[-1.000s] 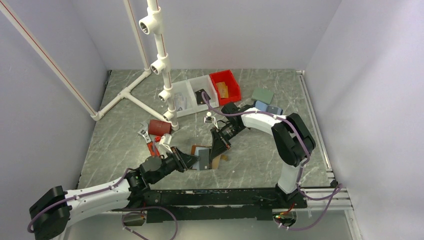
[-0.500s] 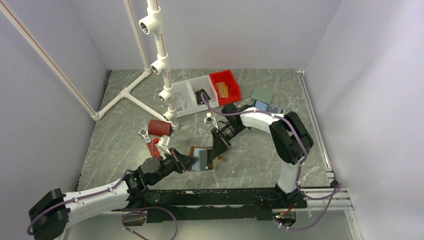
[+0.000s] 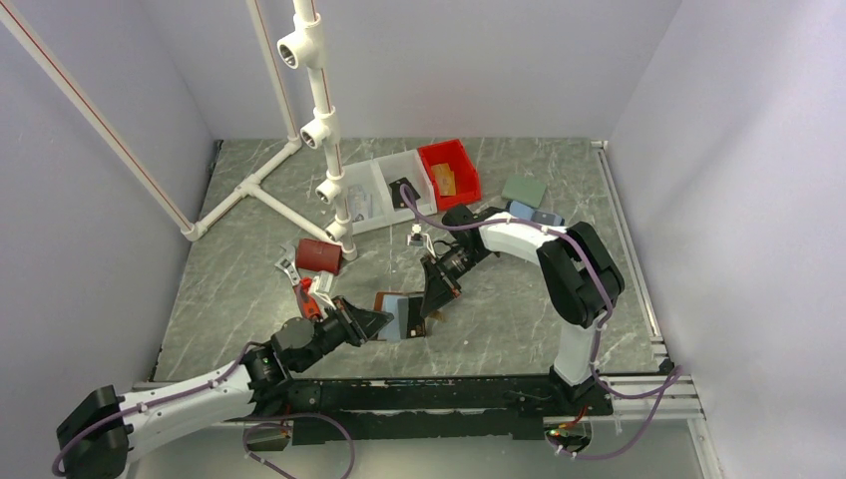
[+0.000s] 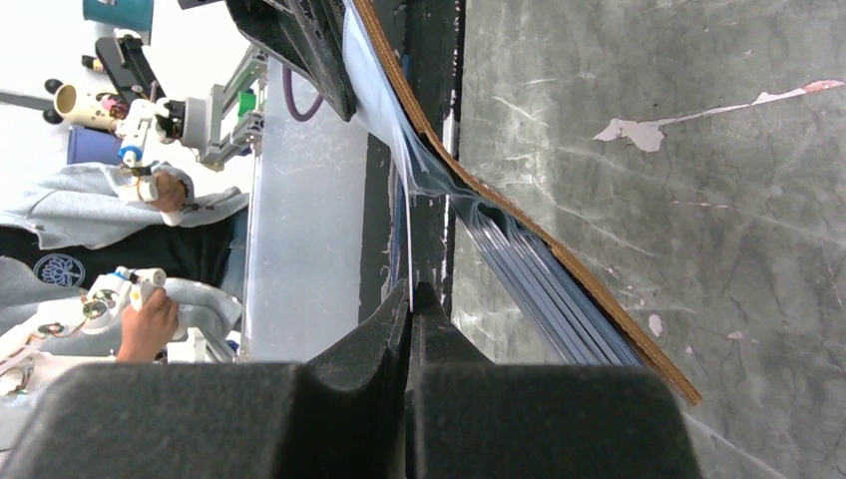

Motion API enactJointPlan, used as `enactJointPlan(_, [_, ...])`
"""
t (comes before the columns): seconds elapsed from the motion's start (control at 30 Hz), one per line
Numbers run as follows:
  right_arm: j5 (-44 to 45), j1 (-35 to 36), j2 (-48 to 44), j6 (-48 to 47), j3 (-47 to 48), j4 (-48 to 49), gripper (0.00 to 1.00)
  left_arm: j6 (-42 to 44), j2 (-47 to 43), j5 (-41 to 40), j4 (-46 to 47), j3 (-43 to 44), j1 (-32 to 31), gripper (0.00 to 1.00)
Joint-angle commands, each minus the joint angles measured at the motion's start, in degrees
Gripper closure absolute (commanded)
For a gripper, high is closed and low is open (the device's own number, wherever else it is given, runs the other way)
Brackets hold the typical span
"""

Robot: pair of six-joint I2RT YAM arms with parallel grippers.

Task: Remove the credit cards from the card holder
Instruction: Remove the credit card from the card holder, then place the credit card in the storage box.

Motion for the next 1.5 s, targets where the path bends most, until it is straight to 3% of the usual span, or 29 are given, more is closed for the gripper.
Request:
enactJointPlan(0.0, [0.3,-0.4,0.1,-2.5,2.2,-1.1,1.00,-0.6,-1.3,-1.3,0.5,-0.5,0.1,1.00])
enactJointPlan(0.9, [2.8,-5.0,-0.4,-7.5,5.6,-7.4,1.00,-1.1,-3.1,-1.7,-3.2,-0.5,0.1,1.00])
enactJointPlan(1.23, [11.2,-7.0,-3.8,-4.2,7.2,-4.5,1.00,-0.3,-2.8,-1.6,-4.3,-0.6,0.1,1.00])
enactJointPlan(1.47, [13.5,-9.5,-0.2,-4.9,14.6,-7.5,1.00,0.4,-4.1,-1.1,-6.5,-0.1,0.1,1.00])
